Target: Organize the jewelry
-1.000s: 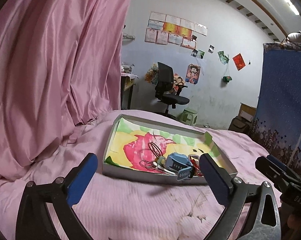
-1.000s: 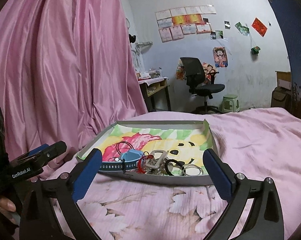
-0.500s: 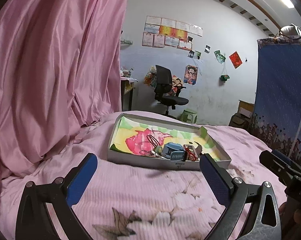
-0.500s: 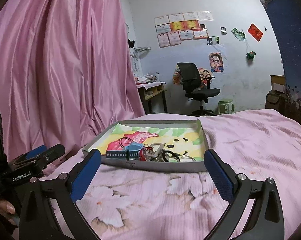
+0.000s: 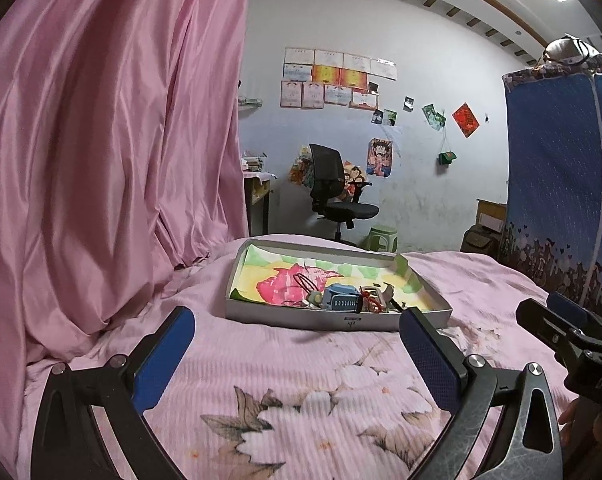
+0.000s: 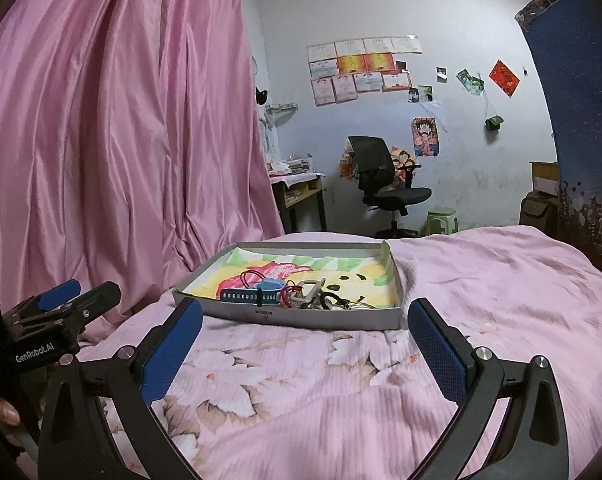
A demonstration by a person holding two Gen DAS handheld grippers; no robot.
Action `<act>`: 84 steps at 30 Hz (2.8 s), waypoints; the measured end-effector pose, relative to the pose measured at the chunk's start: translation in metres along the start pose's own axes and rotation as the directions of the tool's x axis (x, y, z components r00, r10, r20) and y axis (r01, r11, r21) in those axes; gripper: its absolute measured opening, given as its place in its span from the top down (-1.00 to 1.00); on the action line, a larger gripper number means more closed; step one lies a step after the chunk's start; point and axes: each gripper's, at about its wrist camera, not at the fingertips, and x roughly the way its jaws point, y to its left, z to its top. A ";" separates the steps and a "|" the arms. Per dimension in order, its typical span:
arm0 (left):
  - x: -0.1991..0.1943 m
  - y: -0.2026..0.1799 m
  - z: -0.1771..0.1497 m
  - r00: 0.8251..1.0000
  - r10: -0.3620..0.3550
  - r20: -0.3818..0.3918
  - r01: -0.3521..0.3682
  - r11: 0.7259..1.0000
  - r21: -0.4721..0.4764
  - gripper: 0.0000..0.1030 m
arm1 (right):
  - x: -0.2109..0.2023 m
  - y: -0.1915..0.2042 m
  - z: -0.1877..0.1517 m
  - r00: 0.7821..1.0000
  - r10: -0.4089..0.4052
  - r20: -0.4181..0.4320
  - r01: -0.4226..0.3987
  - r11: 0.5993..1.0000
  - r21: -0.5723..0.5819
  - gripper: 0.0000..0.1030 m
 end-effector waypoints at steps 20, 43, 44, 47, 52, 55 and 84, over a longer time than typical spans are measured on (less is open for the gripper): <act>-0.043 0.003 -0.015 1.000 0.031 -0.002 -0.032 0.999 -0.025 -1.00 | -0.040 0.004 -0.011 1.000 -0.019 0.015 0.019 1.000 0.010 -0.97; -0.047 0.004 -0.055 0.996 0.092 -0.005 -0.092 0.996 -0.010 -1.00 | -0.050 0.011 -0.036 0.994 -0.100 0.034 0.102 0.993 -0.064 -0.97; -0.045 0.005 -0.056 0.996 0.093 -0.007 -0.093 0.996 -0.011 -1.00 | -0.049 0.011 -0.037 0.994 -0.100 0.033 0.102 0.993 -0.065 -0.97; -0.042 0.007 -0.058 0.996 0.094 -0.012 -0.094 0.995 -0.020 -1.00 | -0.047 0.010 -0.038 0.994 -0.103 0.031 0.105 0.992 -0.064 -0.97; -0.041 0.009 -0.062 0.995 0.100 -0.010 -0.100 0.995 -0.018 -1.00 | -0.044 0.008 -0.043 0.994 -0.111 0.027 0.112 0.992 -0.061 -0.97; -0.040 0.009 -0.062 0.995 0.100 -0.009 -0.101 0.995 -0.020 -1.00 | -0.042 0.007 -0.045 0.993 -0.116 0.030 0.118 0.991 -0.057 -0.97; -0.038 0.007 -0.063 0.995 0.098 -0.007 -0.098 0.995 -0.013 -1.00 | -0.041 0.009 -0.047 0.990 -0.132 0.040 0.134 0.989 -0.061 -0.97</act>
